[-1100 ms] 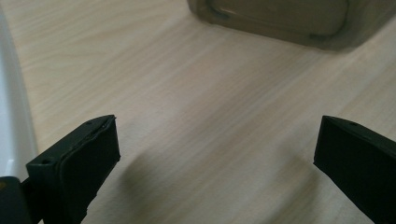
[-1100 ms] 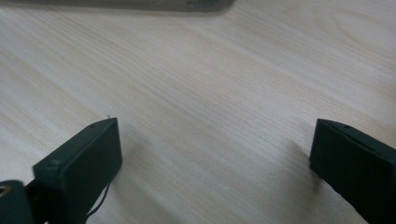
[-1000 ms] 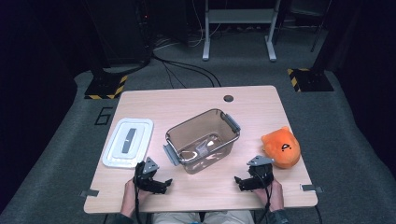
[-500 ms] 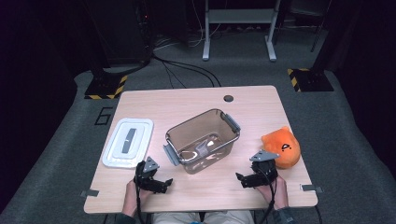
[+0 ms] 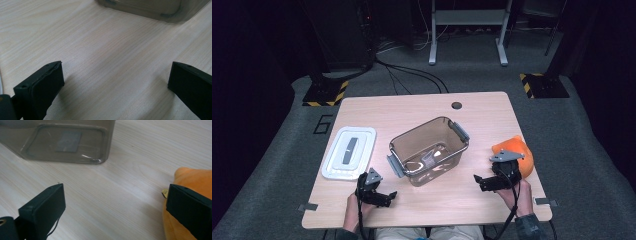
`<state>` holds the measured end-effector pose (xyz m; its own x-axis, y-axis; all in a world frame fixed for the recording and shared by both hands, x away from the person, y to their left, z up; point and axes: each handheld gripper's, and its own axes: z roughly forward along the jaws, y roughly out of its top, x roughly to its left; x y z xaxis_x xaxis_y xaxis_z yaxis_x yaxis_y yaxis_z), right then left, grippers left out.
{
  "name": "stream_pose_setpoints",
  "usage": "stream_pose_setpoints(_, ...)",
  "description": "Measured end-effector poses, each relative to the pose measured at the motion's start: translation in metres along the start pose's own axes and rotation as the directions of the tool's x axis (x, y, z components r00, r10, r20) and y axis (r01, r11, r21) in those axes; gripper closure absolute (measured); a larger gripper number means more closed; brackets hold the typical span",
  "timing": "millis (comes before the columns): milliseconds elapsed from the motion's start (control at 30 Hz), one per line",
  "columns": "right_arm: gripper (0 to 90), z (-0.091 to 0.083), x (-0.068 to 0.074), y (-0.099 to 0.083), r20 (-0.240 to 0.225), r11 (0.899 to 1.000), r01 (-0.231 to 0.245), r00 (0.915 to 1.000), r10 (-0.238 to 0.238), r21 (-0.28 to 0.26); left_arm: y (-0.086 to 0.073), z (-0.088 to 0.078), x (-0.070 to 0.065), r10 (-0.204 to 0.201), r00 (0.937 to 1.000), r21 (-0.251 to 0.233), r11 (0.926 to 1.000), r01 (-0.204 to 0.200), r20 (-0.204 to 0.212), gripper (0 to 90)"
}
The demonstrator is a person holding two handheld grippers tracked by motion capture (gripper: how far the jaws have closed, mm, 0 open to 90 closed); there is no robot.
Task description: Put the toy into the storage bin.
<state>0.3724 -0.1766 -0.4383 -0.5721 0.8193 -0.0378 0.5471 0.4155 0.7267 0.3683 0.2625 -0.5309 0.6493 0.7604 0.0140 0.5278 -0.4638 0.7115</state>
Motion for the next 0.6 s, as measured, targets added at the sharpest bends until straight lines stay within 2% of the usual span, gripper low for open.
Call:
stream_pose_setpoints(33,1.4,-0.001,-0.001,0.002,0.003,1.000,-0.010,0.9999,0.010,0.003,0.000,0.000,0.000,0.000,1.0000,0.000,1.0000,0.000,0.000,0.2)
stream_pose_setpoints(67,1.3,-0.002,-0.004,0.003,0.005,1.000,0.001,1.0000,-0.001,0.005,0.000,0.000,0.000,-0.001,1.0000,0.000,1.0000,0.001,0.000,0.2)
stream_pose_setpoints(100,1.3,-0.002,-0.005,0.005,0.008,1.000,-0.021,0.9997,0.021,0.010,0.000,0.000,0.000,-0.001,1.0000,0.000,1.0000,0.001,0.000,0.2)
stream_pose_setpoints(133,1.2,-0.003,-0.009,0.006,0.005,1.000,-0.001,1.0000,0.001,0.008,0.000,0.000,0.000,-0.001,1.0000,0.000,1.0000,0.001,0.000,0.1)
stream_pose_setpoints(167,1.2,-0.004,-0.010,0.008,0.007,1.000,-0.022,0.9997,0.022,0.010,0.000,0.000,0.000,0.000,1.0000,0.000,1.0000,0.000,0.000,0.2)
stream_pose_setpoints(200,1.0,-0.004,-0.014,0.009,0.010,1.000,-0.004,0.9999,0.004,0.012,0.000,0.000,0.000,-0.001,1.0000,0.000,1.0000,0.001,0.000,0.2)
stream_pose_setpoints(233,0.9,-0.005,-0.015,0.012,0.016,1.000,-0.023,0.9996,0.023,0.011,0.000,0.000,0.000,-0.001,1.0000,0.000,1.0000,0.001,0.000,0.2)
stream_pose_setpoints(300,0.0,-0.006,-0.022,0.015,0.018,1.000,-0.012,0.9998,0.011,0.017,0.000,0.000,0.000,-0.001,1.0000,0.000,1.0000,0.001,0.000,0.1)
stream_pose_setpoints(600,0.0,-0.008,-0.052,0.034,0.104,0.999,-0.023,0.9944,0.018,0.045,0.000,0.000,0.000,-0.006,1.0000,-0.001,1.0000,0.006,0.002,0.2)
